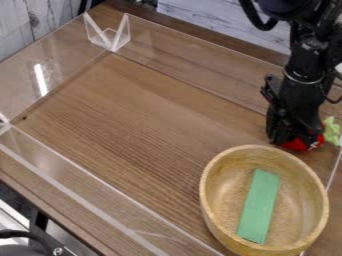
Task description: Move the red object to the left side of the table
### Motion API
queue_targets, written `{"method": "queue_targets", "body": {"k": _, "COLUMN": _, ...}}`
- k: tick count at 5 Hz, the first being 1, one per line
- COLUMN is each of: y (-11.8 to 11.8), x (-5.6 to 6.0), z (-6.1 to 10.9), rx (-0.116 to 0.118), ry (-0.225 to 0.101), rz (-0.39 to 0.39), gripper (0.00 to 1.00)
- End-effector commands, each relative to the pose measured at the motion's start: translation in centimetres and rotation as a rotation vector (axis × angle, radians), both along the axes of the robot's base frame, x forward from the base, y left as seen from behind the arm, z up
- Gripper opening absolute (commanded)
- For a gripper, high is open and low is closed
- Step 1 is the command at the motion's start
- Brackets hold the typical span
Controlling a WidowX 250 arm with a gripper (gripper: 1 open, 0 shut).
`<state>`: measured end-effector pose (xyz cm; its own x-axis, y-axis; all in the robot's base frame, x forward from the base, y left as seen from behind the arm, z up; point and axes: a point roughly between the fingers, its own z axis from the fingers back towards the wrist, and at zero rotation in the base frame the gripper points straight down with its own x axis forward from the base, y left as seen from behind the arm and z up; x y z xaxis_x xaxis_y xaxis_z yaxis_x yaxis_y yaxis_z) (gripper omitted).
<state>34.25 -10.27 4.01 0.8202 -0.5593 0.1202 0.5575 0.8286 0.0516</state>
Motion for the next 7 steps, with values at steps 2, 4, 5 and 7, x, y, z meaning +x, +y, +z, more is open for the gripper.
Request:
{"method": "queue_targets", "body": {"k": 2, "y": 3.5, "x": 0.9, "z": 9.0, "rx": 0.002, "ry": -0.191, "rz": 0.077, "gripper": 0.00}}
{"method": "queue_targets", "body": {"k": 4, "y": 4.2, "x": 0.6, "z": 8.8, "rx": -0.007, "ry": -0.206, "rz": 0.115, "gripper": 1.00}}
{"method": "queue_targets", "body": {"k": 5, "y": 2.6, "x": 0.7, "z": 7.9, "rx": -0.026, "ry": -0.187, "rz": 0.043, "gripper": 1.00}}
{"method": "queue_targets", "body": {"k": 7, "y": -0.2, "x": 0.6, "z": 6.3, "rx": -0.050, "ry": -0.173, "rz": -0.013, "gripper": 1.00}}
